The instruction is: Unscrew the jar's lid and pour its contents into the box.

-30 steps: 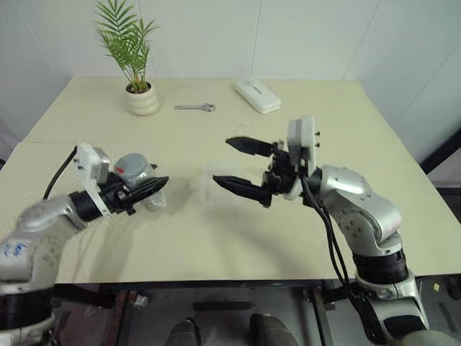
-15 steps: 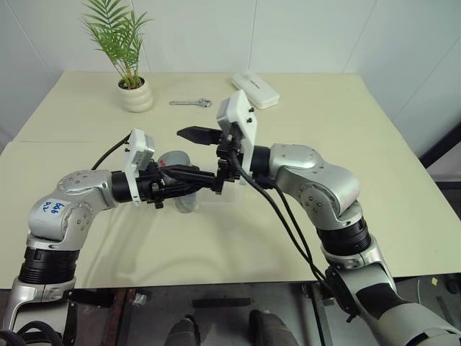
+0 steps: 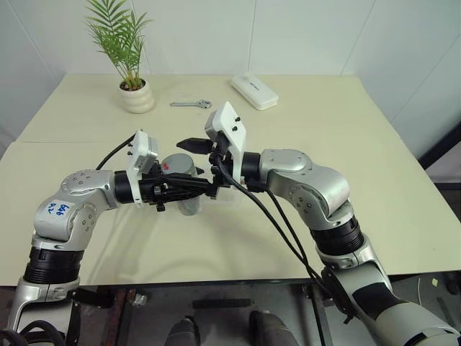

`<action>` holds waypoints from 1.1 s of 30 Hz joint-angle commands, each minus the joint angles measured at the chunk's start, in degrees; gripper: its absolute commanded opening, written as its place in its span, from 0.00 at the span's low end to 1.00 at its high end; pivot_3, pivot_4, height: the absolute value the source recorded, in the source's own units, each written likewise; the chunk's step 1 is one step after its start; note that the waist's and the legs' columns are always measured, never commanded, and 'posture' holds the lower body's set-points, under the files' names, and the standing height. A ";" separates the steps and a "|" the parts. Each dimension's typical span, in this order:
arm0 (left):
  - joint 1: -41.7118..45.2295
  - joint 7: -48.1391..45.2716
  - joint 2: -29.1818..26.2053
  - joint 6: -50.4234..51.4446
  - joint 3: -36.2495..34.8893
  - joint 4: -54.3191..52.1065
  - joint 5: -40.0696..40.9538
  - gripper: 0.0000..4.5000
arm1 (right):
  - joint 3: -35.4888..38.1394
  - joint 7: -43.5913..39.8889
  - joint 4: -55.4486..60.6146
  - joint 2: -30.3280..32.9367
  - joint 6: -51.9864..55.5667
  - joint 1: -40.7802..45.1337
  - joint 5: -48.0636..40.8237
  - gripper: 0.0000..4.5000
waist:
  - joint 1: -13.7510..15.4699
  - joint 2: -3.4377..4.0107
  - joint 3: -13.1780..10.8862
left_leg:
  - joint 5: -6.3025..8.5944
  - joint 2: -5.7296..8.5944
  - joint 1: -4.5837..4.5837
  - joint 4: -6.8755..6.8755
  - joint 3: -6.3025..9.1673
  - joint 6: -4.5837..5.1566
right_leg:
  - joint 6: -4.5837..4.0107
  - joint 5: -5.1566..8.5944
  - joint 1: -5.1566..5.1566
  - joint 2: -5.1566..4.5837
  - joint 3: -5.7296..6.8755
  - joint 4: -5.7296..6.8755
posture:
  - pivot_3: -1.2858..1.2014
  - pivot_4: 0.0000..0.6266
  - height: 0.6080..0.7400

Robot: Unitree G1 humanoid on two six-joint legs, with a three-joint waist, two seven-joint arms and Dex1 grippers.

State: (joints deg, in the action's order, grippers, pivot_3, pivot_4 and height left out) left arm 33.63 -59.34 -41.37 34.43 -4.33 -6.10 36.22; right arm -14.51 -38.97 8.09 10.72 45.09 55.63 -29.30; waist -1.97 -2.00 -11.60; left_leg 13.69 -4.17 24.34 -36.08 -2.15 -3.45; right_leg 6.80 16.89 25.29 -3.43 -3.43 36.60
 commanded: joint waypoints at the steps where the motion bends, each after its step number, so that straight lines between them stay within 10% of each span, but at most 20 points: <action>1: 0.92 -0.37 -0.18 -1.72 -0.85 -0.84 -0.63 0.45 | 1.23 -0.39 2.03 -0.44 0.01 0.64 -0.67 0.78 | -0.01 0.00 0.00 | 0.00 0.00 0.00 0.00 0.00 0.00 | 0.00 0.00 0.00 0.00 0.00 -0.01 | 0.52 0.24 1.00; 4: 0.85 -0.35 0.01 -2.53 -0.93 -0.47 -1.16 0.45 | 1.24 -0.37 2.50 -0.64 0.24 0.34 -0.90 0.57 | 0.01 0.00 0.00 | 0.00 0.00 0.00 0.01 0.00 0.00 | 0.00 0.00 0.00 0.00 0.00 -0.01 | 0.52 0.24 1.00; 12: 1.44 -2.24 0.49 -5.53 -1.21 1.76 -1.55 0.45 | 1.21 -3.08 2.04 -0.33 -2.18 -0.01 -1.11 0.57 | 0.00 0.00 0.00 | 0.00 0.00 0.00 -0.01 0.00 0.00 | 0.00 0.00 0.00 0.00 0.00 0.03 | 0.52 0.24 1.00; 22: 4.94 -10.16 1.56 -10.37 2.17 5.64 -1.70 0.45 | -2.73 -32.76 -5.50 7.75 -11.60 5.42 -2.23 0.57 | -0.10 0.00 0.00 | 0.00 0.01 -0.01 -0.06 -0.01 0.01 | 0.03 -0.02 -0.03 0.04 -0.03 0.01 | 0.52 0.24 1.00; 33: 1.90 -12.55 -0.08 -6.52 0.19 2.49 0.74 0.45 | -1.03 -35.15 -9.57 6.14 -9.82 6.81 -2.61 0.57 | -0.83 0.00 0.00 | -0.01 -0.06 -0.06 -0.13 0.01 -0.02 | 0.00 0.00 -0.01 0.12 -0.05 0.25 | 0.52 0.24 1.00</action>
State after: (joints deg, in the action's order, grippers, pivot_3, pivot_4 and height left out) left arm 35.75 -73.92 -40.43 27.54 0.12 -4.97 36.10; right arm -15.96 -72.39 -4.19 17.08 35.53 62.29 -30.55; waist -2.80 -2.00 -11.60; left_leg 13.67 -4.23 24.28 -36.23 -2.13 -3.48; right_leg 6.80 16.90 25.28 -3.32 -3.47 36.87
